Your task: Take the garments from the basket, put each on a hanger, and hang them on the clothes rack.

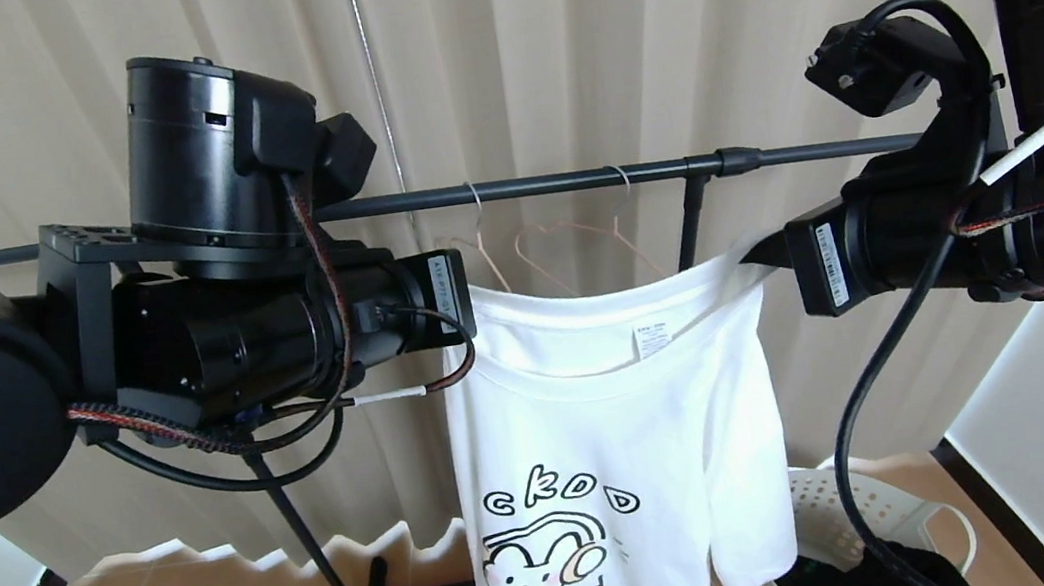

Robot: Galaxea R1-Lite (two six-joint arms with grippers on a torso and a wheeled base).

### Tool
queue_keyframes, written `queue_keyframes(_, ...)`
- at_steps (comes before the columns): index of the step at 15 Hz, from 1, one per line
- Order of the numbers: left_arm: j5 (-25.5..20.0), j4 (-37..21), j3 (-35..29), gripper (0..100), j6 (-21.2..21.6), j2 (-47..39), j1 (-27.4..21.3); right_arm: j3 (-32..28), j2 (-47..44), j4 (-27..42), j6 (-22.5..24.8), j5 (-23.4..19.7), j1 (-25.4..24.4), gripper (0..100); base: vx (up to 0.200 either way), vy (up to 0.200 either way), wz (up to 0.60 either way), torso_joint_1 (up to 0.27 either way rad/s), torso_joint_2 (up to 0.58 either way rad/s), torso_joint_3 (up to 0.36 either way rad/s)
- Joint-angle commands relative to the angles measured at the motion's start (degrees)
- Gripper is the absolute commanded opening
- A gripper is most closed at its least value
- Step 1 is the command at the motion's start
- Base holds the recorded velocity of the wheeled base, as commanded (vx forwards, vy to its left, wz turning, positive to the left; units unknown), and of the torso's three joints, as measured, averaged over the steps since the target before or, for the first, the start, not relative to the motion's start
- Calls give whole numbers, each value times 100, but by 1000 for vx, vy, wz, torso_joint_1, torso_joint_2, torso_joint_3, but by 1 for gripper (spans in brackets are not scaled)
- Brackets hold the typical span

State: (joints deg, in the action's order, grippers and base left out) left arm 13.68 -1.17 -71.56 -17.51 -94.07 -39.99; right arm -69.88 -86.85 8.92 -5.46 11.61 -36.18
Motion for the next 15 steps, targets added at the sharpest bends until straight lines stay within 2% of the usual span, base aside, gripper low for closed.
queue_keyframes(1, -14, 47, -174, 0, 212, -41, -9, 35, 36, 13, 1, 35, 32, 0, 0, 0, 0, 0, 0, 0)
queue_keyframes(4, -23, 56, -587, 0, 212, -366, 8, 343, 177, 22, 159, 61, -47, 0, 0, 0, 0, 0, 0, 0)
queue_keyframes(7, -32, 56, -1097, 0, 160, -849, 17, 835, 449, 22, 696, 70, -398, 0, 0, 0, 0, 0, 0, 0)
queue_keyframes(10, -58, 231, -1528, 0, 160, -1218, 17, 1108, 432, 13, 696, 79, -1093, 0, 0, 0, 0, 0, 0, 0)
queue_keyframes(12, -76, 293, -1862, 0, 160, -1394, 17, 1204, 353, 13, 696, 316, -1321, 0, 0, 0, 0, 0, 0, 0)
queue_keyframes(14, -190, 293, -2152, 0, 151, -1544, 17, 1222, 326, 4, 687, 342, -1436, 0, 0, 0, 0, 0, 0, 0)
queue_keyframes(15, -304, 302, -2354, 0, 142, -1649, 17, 1240, 282, 4, 608, 342, -1734, 0, 0, 0, 0, 0, 0, 0)
